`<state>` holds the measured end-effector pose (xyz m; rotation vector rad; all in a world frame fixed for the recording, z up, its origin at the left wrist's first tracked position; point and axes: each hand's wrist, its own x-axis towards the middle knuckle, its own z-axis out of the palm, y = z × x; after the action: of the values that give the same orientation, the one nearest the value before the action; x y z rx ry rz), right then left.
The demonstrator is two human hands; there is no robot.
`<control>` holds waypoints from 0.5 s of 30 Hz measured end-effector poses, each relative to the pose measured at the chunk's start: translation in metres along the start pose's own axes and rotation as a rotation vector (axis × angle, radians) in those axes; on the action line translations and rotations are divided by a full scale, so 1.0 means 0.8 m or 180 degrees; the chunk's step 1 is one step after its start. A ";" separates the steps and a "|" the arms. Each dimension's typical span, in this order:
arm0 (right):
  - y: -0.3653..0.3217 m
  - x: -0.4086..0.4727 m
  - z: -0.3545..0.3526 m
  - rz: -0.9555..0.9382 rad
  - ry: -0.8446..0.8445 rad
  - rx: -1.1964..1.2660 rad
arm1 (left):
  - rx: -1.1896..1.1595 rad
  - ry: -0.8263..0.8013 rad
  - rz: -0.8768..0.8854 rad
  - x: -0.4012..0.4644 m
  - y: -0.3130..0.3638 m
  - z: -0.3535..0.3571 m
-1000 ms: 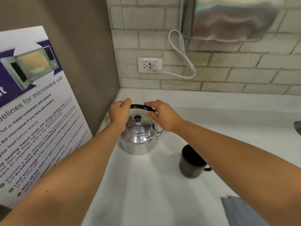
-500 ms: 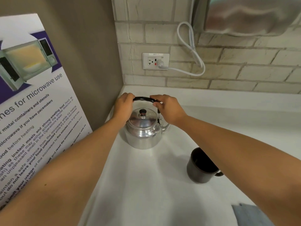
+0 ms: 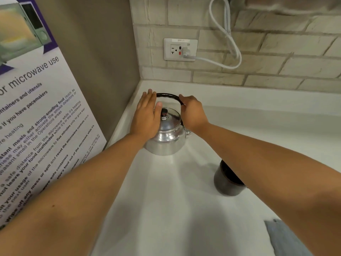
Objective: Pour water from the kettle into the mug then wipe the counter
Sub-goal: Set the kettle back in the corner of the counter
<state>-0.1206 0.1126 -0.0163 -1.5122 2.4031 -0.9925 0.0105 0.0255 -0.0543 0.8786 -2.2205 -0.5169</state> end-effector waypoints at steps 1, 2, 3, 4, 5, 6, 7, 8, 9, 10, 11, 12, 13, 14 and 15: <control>0.001 0.002 0.001 0.0015 -0.0052 -0.0074 | 0.0031 -0.0062 -0.0029 0.001 -0.002 0.002; 0.002 0.003 0.001 0.0051 -0.0105 -0.0122 | 0.0039 -0.0123 -0.0074 0.002 -0.004 0.003; 0.003 0.005 0.001 0.0111 -0.0159 -0.0114 | 0.0027 -0.0182 -0.0137 0.004 -0.005 0.004; 0.004 0.007 0.002 0.0204 -0.0215 -0.0031 | 0.0008 -0.0242 -0.0208 0.007 -0.006 0.004; 0.004 0.008 0.003 0.0316 -0.0265 0.0082 | 0.0009 -0.0301 -0.0262 0.009 -0.007 0.004; 0.004 0.009 0.003 0.0409 -0.0295 0.0168 | 0.0046 -0.0360 -0.0287 0.011 -0.008 0.004; 0.005 0.010 0.003 0.0482 -0.0315 0.0220 | 0.0101 -0.0427 -0.0291 0.012 -0.009 0.004; 0.005 0.010 0.003 0.0526 -0.0350 0.0233 | 0.0153 -0.0498 -0.0292 0.013 -0.009 0.003; 0.005 0.011 0.001 0.0539 -0.0412 0.0209 | 0.0194 -0.0560 -0.0300 0.014 -0.009 0.003; 0.005 0.012 -0.001 0.0534 -0.0489 0.0153 | 0.0218 -0.0613 -0.0311 0.014 -0.008 0.002; 0.006 0.012 -0.003 0.0525 -0.0567 0.0087 | 0.0230 -0.0666 -0.0325 0.015 -0.007 0.001; 0.005 0.011 -0.006 0.0518 -0.0642 0.0018 | 0.0239 -0.0730 -0.0350 0.016 -0.005 -0.002; 0.003 0.010 -0.011 0.0524 -0.0706 -0.0032 | 0.0263 -0.0801 -0.0379 0.018 -0.003 -0.005; 0.001 0.008 -0.017 0.0535 -0.0742 -0.0043 | 0.0295 -0.0846 -0.0397 0.018 0.000 -0.009; -0.002 0.004 -0.026 0.0496 -0.0730 -0.0012 | 0.0315 -0.0830 -0.0398 0.018 0.004 -0.014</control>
<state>-0.1299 0.1188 0.0014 -1.3343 2.3187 -0.7398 0.0092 0.0158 -0.0384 1.0582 -2.4547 -0.6143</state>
